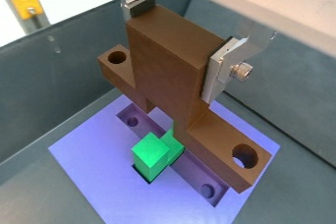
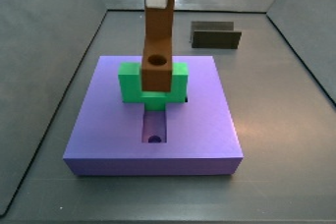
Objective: Pick up the brown object. Move up. Move to above the board. Insert the brown object.
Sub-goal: Insert the brown object.
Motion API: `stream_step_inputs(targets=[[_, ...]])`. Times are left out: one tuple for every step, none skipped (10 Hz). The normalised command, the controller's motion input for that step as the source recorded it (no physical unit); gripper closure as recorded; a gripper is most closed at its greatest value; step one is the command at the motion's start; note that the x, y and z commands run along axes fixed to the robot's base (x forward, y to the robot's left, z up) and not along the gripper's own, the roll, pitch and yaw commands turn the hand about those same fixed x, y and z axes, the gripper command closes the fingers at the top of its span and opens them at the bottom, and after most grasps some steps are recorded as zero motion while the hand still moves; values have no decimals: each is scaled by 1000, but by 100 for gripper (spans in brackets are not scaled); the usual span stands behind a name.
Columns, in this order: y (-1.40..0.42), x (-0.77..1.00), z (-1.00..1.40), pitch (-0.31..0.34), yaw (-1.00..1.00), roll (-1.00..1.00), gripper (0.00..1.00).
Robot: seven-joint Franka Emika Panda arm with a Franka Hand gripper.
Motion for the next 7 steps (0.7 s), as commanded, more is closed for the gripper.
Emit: stream_step_inputs(targets=[[0, 0, -169, 0, -49, 0, 100], [0, 0, -286, 0, -40, 26, 100], [0, 0, -426, -4, -34, 0, 100], [0, 0, -500, -13, 0, 0, 100], [-91, 3, -420, -13, -6, -47, 100], [-60, 26, -337, 0, -14, -39, 100], [0, 0, -280, 0, -20, 0, 100]])
